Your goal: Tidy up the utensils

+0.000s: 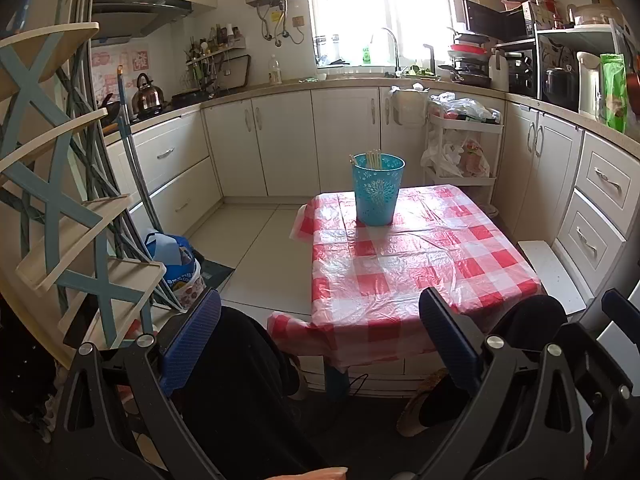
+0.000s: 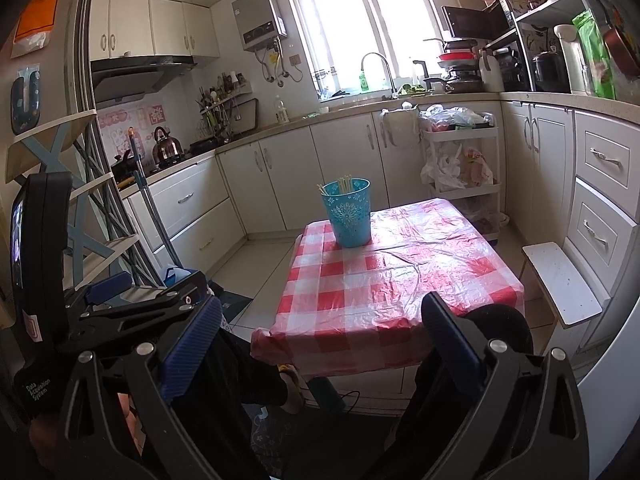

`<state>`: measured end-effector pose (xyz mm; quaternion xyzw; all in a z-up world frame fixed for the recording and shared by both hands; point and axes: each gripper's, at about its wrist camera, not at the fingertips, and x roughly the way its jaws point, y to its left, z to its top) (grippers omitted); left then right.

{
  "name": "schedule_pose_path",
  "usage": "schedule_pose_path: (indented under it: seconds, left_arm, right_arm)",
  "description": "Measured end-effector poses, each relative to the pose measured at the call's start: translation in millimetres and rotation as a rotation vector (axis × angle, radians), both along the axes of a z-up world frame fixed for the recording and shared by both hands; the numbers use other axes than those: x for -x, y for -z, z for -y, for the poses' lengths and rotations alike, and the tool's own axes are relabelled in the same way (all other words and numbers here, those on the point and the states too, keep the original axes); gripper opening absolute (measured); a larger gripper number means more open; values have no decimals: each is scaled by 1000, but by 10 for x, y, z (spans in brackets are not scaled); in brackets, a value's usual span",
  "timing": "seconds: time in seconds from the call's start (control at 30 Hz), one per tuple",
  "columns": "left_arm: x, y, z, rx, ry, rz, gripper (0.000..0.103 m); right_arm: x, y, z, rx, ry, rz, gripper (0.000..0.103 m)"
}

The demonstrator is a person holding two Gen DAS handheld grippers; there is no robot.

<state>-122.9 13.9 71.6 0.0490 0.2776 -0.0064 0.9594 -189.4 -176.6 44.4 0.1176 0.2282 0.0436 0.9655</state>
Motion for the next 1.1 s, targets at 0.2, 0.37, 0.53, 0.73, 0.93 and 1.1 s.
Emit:
schedule_pose_path:
  seconds: [0.2, 0.37, 0.53, 0.73, 0.93, 1.1]
  left_arm:
    - [-11, -11, -8, 2, -1, -3, 95]
    - [-15, -3, -13, 4, 1, -9, 95]
    - [-28, 13, -12, 4, 1, -15, 95]
    - [-23, 40, -7, 5, 1, -18, 95]
    - [-35, 87, -16, 6, 3, -29, 95]
    - [-41, 119, -12, 3, 3, -36, 95]
  right_arm:
    - [1, -9, -1, -1, 0, 0, 96]
    - [-6, -3, 0, -4, 1, -8, 96]
    - [-5, 10, -5, -8, 3, -11, 96]
    - [-2, 37, -17, -10, 5, -15, 96]
    - [-6, 46, -23, -11, 6, -17, 96]
    - [-5, 58, -27, -11, 6, -18, 96]
